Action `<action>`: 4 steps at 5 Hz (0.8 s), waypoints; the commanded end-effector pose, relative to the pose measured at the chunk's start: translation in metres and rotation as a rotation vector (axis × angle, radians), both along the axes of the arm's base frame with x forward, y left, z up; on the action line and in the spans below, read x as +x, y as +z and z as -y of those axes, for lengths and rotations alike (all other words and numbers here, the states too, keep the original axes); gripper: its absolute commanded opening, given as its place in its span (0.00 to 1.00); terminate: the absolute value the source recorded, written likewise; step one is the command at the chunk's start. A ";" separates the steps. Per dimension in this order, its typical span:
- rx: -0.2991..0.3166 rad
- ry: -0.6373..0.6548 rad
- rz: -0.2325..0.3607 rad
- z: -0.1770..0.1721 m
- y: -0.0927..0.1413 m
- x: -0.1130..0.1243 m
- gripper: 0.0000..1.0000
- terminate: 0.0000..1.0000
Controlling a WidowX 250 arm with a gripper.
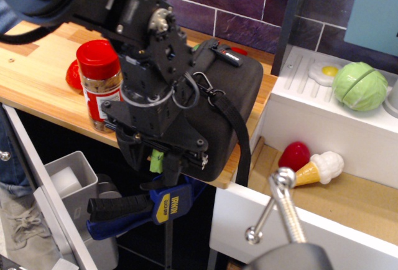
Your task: Unzip zipper bag
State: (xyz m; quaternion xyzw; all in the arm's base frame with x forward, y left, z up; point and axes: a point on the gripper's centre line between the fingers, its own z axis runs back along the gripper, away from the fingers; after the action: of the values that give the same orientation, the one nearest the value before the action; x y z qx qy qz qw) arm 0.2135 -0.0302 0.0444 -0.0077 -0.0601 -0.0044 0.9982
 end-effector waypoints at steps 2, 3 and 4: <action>-0.069 0.057 0.060 0.005 0.042 0.025 0.00 0.00; -0.116 0.101 0.087 0.007 0.064 0.033 0.00 0.00; -0.163 0.141 0.134 0.010 0.086 0.042 0.00 0.00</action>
State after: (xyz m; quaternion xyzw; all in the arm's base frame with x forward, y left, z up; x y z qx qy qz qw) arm 0.2405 -0.0418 0.1069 -0.0791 -0.0709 0.0775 0.9913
